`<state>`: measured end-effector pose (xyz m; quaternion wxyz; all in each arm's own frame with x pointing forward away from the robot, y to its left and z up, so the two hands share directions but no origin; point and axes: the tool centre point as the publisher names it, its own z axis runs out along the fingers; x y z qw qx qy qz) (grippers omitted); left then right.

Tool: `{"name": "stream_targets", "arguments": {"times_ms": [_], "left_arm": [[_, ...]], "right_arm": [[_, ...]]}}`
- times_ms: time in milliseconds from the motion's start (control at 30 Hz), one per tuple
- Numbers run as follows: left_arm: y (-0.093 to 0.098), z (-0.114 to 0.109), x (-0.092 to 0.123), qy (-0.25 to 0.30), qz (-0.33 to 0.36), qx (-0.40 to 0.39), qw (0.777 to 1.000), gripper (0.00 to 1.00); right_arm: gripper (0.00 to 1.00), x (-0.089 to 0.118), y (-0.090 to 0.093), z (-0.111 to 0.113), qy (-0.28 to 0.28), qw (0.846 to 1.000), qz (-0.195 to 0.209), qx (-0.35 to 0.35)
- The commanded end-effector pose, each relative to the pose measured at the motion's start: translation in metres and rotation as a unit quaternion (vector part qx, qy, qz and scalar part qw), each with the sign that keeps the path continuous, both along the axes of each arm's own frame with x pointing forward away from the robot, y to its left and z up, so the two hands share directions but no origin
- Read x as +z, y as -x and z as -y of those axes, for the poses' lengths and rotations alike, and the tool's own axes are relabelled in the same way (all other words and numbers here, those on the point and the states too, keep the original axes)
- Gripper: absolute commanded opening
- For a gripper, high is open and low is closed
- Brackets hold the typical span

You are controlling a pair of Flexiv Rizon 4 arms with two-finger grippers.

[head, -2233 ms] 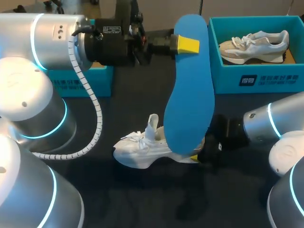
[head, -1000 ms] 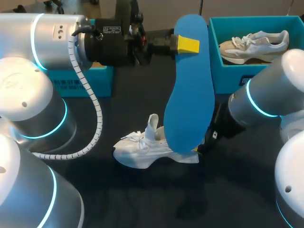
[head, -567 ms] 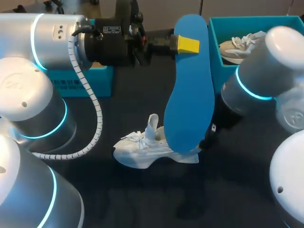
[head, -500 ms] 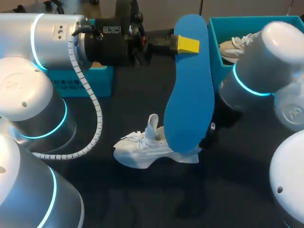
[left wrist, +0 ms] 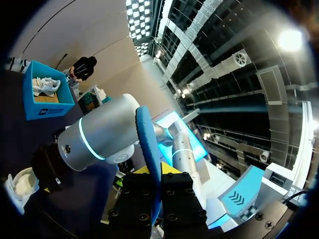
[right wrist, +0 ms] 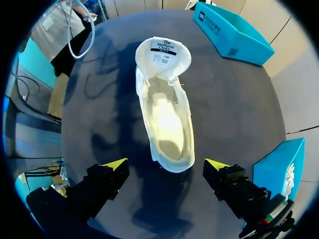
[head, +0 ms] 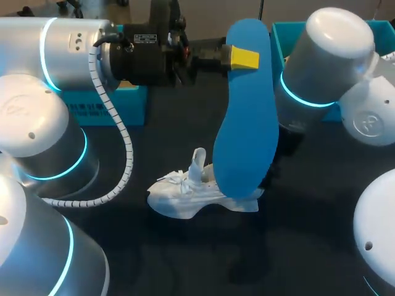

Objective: Take the shoe out of the shoebox, open the shoe tongue, remove and reinsert the insole, then place the shoe into the shoebox

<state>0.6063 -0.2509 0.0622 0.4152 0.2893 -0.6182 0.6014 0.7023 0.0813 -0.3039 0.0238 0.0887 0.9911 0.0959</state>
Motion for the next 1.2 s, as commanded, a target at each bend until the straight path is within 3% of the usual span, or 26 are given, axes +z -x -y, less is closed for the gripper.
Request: {"name": "stream_targets", "arguments": {"times_ms": [33, 367, 1067, 1200], "left_arm": [[0.001, 0.001, -0.001, 0.000, 0.000, 0.001, 1.000, 0.00], [0.001, 0.001, -0.001, 0.000, 0.000, 0.001, 1.000, 0.00], [0.001, 0.001, -0.001, 0.000, 0.000, 0.001, 1.000, 0.00], [0.001, 0.001, -0.001, 0.000, 0.000, 0.001, 1.000, 0.00]], "right_arm": [[1.00, -0.003, -0.002, 0.002, -0.002, 1.000, -0.007, 0.014], [1.00, -0.003, -0.002, 0.001, 0.009, 0.999, -0.020, 0.045], [1.00, -0.005, -0.001, 0.001, 0.010, 0.999, -0.025, 0.027], [1.00, 0.008, -0.009, -0.009, -0.002, 1.000, -0.001, 0.005]]}}
